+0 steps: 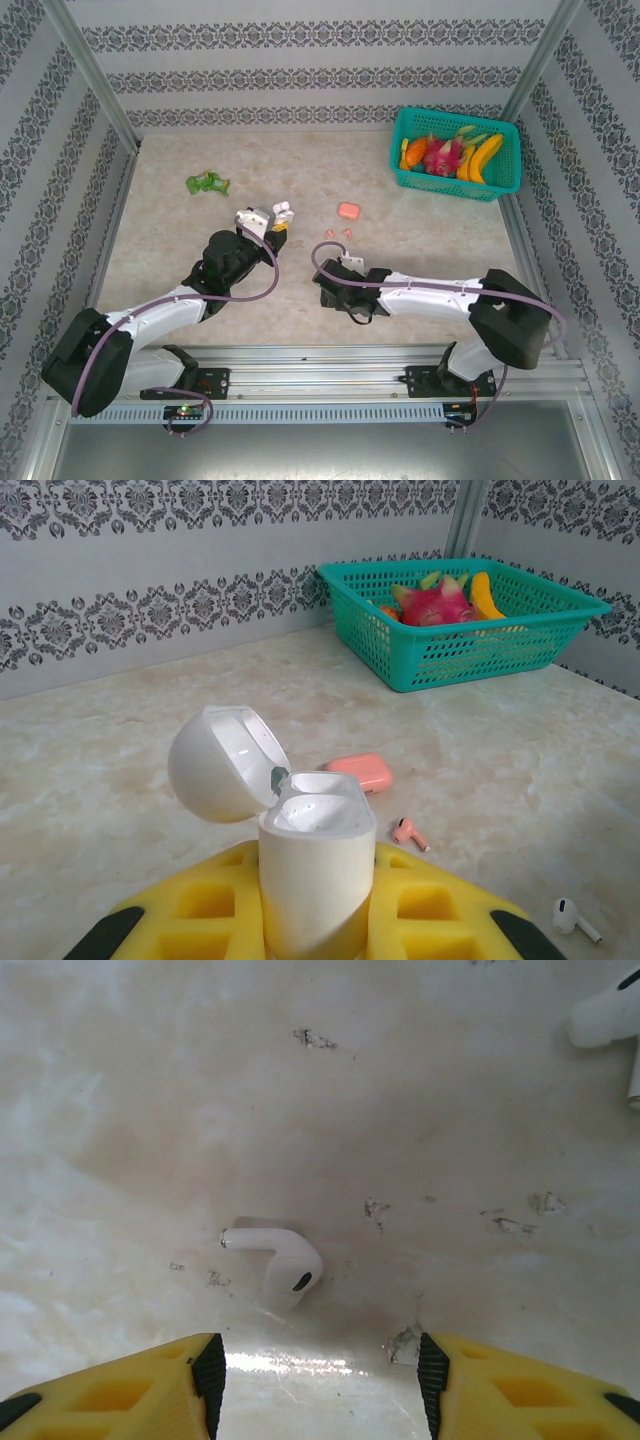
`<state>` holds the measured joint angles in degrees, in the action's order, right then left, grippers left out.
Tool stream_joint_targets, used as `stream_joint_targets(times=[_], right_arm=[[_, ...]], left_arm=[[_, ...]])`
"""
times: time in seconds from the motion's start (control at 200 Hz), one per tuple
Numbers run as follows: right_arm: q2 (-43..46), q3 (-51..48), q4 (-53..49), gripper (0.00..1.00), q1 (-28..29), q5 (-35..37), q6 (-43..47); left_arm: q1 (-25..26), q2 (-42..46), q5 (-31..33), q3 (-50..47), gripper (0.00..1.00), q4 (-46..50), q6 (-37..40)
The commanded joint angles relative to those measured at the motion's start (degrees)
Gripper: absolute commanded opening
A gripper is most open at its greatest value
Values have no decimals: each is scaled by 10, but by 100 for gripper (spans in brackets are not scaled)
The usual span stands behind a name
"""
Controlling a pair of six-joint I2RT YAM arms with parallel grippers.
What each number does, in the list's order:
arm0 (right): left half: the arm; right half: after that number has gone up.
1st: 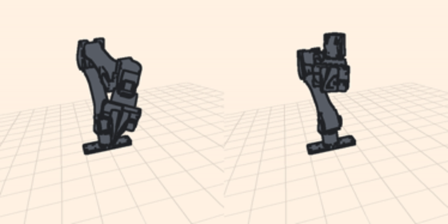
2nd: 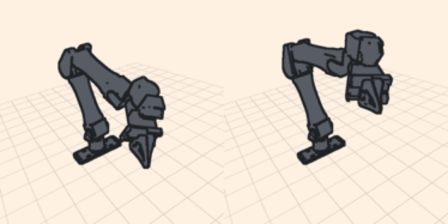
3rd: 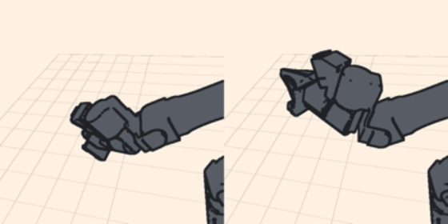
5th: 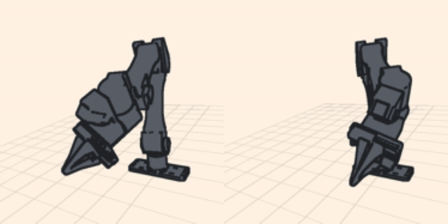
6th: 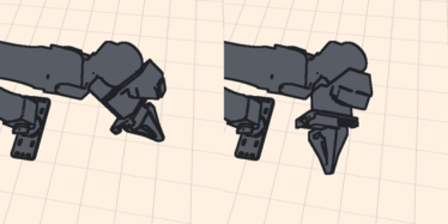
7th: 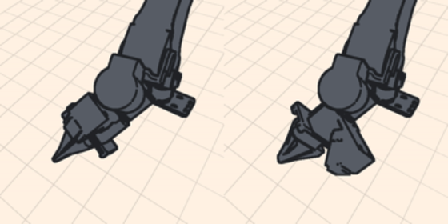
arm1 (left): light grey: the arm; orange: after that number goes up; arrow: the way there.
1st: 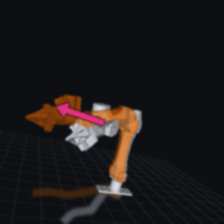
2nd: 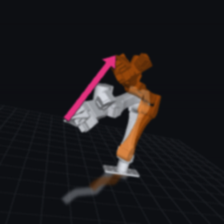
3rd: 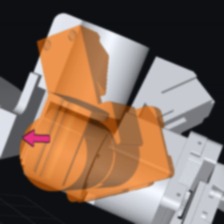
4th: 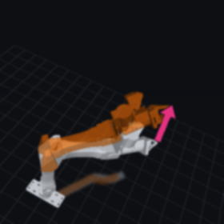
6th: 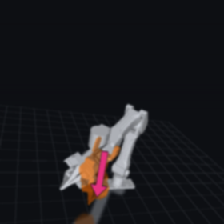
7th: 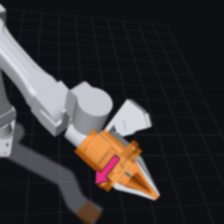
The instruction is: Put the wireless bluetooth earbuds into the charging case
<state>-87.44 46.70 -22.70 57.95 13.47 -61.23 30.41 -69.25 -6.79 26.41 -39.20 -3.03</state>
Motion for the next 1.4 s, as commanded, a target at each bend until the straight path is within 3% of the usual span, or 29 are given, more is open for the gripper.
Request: stream_joint_targets(times=[0.0, 0.639, 1.394], right_arm=[[-29, 28, -24, 55, 6, 24, -7], [-132, 110, -99, 55, 7, 40, 93], [-108, 86, -121, 52, -34, 59, 123]], left_arm=[[3, 16, 4, -3, 0, -1, 8], [-1, 25, 0, -2, 0, -4, 3], [-1, 25, -6, 2, 0, -3, 2]])
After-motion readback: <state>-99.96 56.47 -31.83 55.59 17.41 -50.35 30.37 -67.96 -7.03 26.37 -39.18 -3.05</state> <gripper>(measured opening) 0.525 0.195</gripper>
